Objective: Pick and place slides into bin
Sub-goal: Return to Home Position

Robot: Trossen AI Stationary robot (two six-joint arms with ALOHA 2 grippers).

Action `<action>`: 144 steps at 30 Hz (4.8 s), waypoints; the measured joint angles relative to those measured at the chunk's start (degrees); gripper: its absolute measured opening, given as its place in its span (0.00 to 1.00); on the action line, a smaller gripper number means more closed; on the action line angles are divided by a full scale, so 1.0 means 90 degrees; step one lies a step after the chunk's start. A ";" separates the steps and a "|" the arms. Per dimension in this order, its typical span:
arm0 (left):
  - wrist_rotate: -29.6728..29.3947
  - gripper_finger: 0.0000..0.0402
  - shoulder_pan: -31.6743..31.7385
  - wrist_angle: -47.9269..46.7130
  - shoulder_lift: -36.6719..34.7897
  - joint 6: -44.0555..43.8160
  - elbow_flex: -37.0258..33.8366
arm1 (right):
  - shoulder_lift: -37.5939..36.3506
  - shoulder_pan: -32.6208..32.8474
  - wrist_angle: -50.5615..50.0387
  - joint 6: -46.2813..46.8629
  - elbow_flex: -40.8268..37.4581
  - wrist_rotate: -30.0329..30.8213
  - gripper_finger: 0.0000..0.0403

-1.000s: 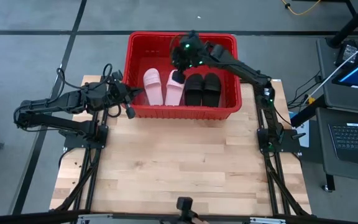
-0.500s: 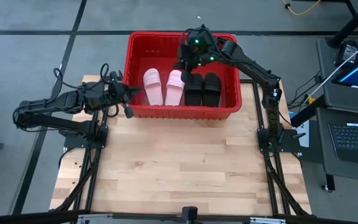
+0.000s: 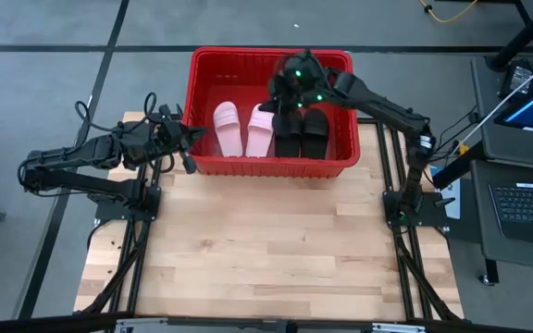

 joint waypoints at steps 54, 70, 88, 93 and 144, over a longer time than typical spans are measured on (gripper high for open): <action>0.1486 0.00 -0.0007 0.0950 -0.4805 -0.1263 -0.4566 | -0.6634 0.1205 0.5206 0.2377 -0.8642 -0.1134 0.02; 0.2120 0.00 -0.0008 0.0748 -0.4816 -0.1671 -0.5214 | -0.6634 0.1610 0.5115 0.2544 -0.8642 -0.1134 0.02; 0.1660 0.00 -0.0007 0.0401 -0.4816 -0.1325 -0.5216 | -0.6634 0.2070 0.5663 0.2405 -0.8642 -0.1127 0.02; 0.2003 0.00 -0.0001 0.2310 -0.4779 -0.1151 -0.5879 | -0.6636 0.2070 0.5612 0.2295 -0.8642 -0.1129 0.02; 0.1911 0.01 0.0010 0.2793 -0.4685 -0.1501 -0.6035 | -1.1214 0.1657 0.7404 0.3081 -1.3355 -0.2485 0.02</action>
